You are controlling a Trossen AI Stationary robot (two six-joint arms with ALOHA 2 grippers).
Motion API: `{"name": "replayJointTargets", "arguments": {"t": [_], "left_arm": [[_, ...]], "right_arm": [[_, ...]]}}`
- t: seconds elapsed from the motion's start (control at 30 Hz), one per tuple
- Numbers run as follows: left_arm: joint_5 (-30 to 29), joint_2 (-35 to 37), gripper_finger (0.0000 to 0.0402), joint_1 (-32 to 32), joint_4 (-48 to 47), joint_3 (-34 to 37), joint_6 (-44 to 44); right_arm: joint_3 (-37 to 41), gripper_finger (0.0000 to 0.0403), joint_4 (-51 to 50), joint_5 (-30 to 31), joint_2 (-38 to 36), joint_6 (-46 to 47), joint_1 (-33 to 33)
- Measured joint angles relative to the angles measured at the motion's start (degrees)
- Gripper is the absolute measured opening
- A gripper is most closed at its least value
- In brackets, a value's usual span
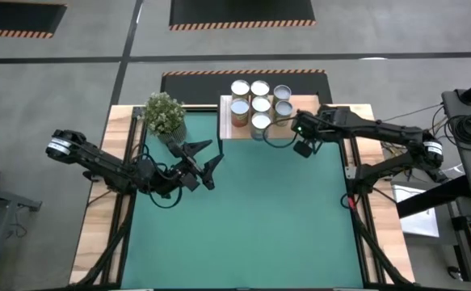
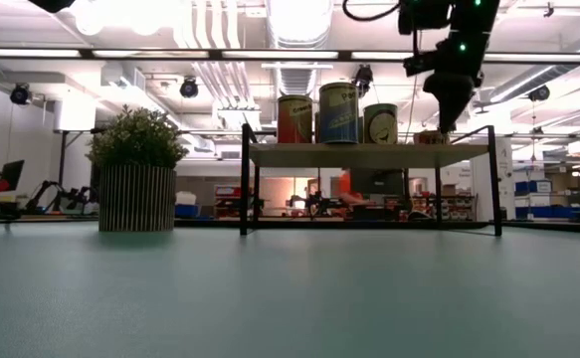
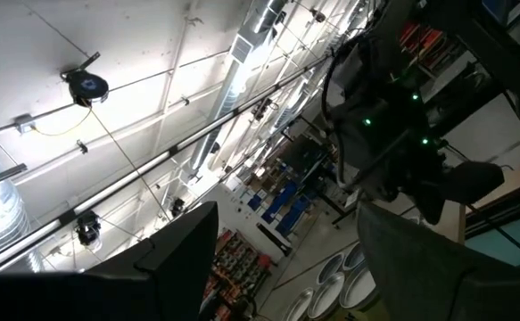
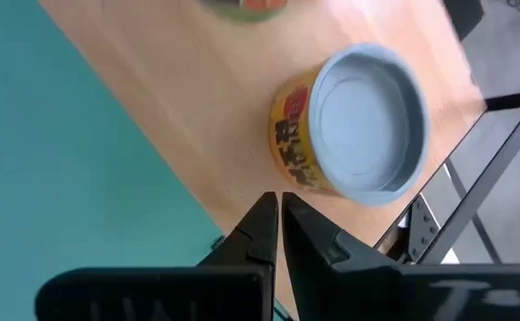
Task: Pick and place cans onto a shelf
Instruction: Put the canned pineapple rings on the shelf
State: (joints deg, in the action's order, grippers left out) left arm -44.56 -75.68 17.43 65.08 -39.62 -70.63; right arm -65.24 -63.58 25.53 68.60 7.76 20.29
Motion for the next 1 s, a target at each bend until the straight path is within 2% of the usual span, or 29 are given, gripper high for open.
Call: {"name": "replayJointTargets", "arguments": {"t": [0.23,0.4,0.53,1.0], "left_arm": [[0.0,0.0,0.0249,0.0,0.0,0.0,0.0],[0.0,0.0,0.0249,0.0,-0.02,0.0,0.01],[0.0,0.0,0.0249,0.02,-0.39,0.0,0.0],[0.0,0.0,0.0249,0.0,-0.42,0.0,0.01]], "right_arm": [[-4.15,0.0008,3.13,-0.04,-0.77,0.1,0.72],[-4.15,0.0008,3.3,-0.37,-0.9,0.39,4.97],[-2.94,0.0008,4.13,-3.51,-0.9,0.04,7.66],[-2.19,0.0008,8.85,-4.56,-2.93,-2.24,8.23]]}}
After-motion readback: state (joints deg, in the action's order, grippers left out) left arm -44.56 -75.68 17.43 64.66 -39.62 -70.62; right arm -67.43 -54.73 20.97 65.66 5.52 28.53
